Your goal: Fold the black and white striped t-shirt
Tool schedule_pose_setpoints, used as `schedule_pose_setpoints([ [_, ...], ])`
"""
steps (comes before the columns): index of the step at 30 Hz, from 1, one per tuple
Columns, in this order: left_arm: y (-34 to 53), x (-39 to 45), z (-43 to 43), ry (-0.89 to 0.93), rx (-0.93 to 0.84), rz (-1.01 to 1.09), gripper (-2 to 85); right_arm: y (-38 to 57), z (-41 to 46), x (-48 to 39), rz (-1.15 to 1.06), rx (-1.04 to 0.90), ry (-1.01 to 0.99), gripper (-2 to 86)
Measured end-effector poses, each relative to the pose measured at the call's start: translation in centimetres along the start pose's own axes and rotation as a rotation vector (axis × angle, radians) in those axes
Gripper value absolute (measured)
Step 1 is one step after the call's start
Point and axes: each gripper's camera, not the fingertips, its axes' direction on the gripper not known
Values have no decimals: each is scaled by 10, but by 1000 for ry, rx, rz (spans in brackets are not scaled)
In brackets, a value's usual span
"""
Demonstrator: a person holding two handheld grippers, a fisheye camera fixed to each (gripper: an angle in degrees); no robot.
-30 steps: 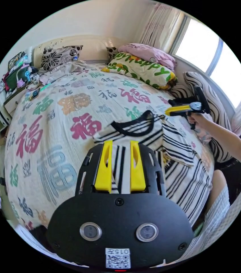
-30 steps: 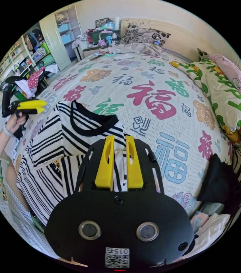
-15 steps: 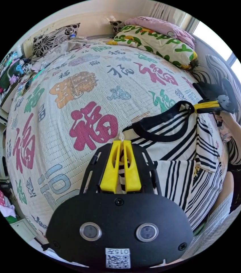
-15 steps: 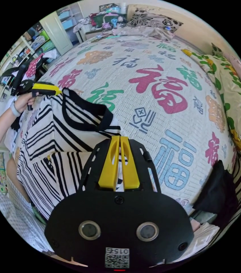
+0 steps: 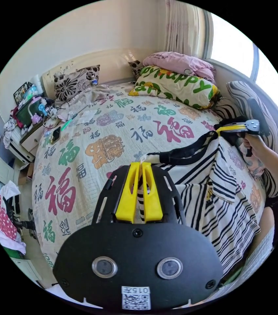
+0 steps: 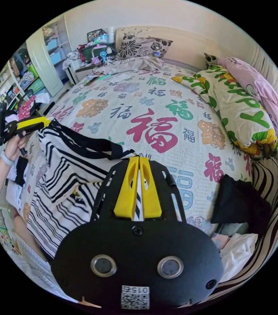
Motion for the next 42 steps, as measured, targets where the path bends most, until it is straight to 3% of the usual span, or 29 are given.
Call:
schedule_pose_setpoints([
  [8, 166, 68, -125, 160, 103, 133, 5, 193, -100, -27, -111, 96, -201, -7],
  [12, 275, 108, -143, 210, -2, 29, 8, 295, -102, -55, -141, 23, -242, -5],
  [16, 359, 131, -118, 221, -198, -139, 15, 384, -53, -76, -93, -229, -268, 4],
  [18, 379, 136, -116, 181, -275, -169, 22, 409, -42, -75, -34, -307, -196, 16],
  [21, 397, 131, -133, 198, -243, -253, 45, 433, -49, -66, 34, -294, -220, 52],
  [27, 419, 96, -121, 247, -145, -595, 105, 447, -29, -44, 248, -229, -258, 86],
  [31, 442, 74, -84, 354, -195, -794, 84, 460, 10, -26, 420, -270, -351, 68],
  [35, 459, 59, -90, 455, -142, -854, 21, 482, 6, -12, 468, -232, -423, 4],
  [42, 480, 64, -140, 456, -130, -702, 3, 536, -37, -15, 364, -201, -446, -8],
])
